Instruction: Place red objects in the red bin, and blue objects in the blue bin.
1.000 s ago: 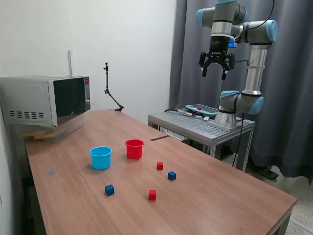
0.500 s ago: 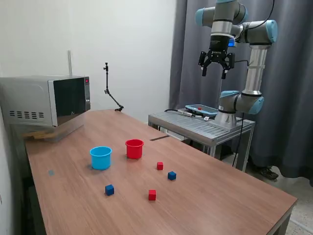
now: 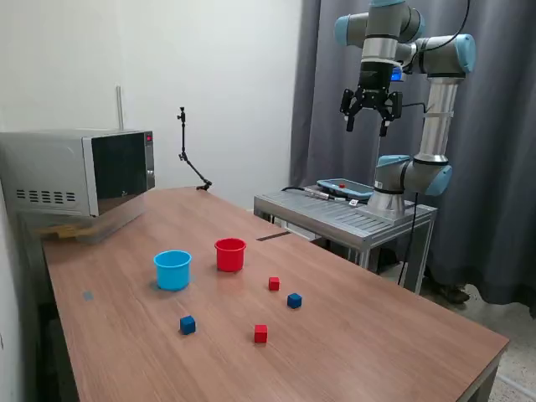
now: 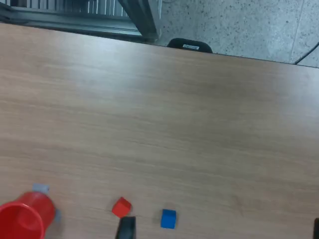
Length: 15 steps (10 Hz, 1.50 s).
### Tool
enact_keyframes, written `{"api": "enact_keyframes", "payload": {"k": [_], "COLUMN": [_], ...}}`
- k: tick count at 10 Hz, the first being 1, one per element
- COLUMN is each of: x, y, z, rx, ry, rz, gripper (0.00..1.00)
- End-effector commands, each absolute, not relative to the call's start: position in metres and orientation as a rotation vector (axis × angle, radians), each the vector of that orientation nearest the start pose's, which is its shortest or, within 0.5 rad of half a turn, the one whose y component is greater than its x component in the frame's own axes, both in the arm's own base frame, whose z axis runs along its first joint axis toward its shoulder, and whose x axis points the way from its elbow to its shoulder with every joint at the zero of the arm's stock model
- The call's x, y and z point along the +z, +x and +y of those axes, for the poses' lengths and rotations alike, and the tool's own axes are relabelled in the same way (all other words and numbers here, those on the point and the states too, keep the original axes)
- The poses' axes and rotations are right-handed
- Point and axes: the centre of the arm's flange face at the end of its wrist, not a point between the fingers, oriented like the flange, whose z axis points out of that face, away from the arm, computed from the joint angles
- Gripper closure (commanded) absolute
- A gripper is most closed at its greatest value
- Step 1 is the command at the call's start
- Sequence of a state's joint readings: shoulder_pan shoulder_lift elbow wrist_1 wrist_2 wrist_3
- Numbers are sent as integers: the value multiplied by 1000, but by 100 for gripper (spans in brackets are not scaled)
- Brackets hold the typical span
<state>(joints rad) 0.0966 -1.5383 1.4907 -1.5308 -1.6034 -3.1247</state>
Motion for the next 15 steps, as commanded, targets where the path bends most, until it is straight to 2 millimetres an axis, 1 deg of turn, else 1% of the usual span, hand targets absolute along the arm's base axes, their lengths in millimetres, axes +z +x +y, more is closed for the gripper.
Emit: {"api": "enact_keyframes", "payload": {"k": [1, 2, 3, 7, 9, 10, 12, 15], "x": [509, 510, 509, 508, 499, 490, 492, 484], "y": [-492, -492, -489, -491, -499, -507, -528, -582], "z": [-178, -180, -188, -188, -189, -189, -183, -185], "rx": [51, 57, 64, 64, 49, 35, 71, 84], "ry": [-2297, -2304, -2322, -2320, -2309, -2299, -2287, -2287], "rz": [2121, 2118, 2099, 2097, 2089, 2083, 2099, 2093], "gripper": [0, 0, 0, 0, 0, 0, 0, 0]}}
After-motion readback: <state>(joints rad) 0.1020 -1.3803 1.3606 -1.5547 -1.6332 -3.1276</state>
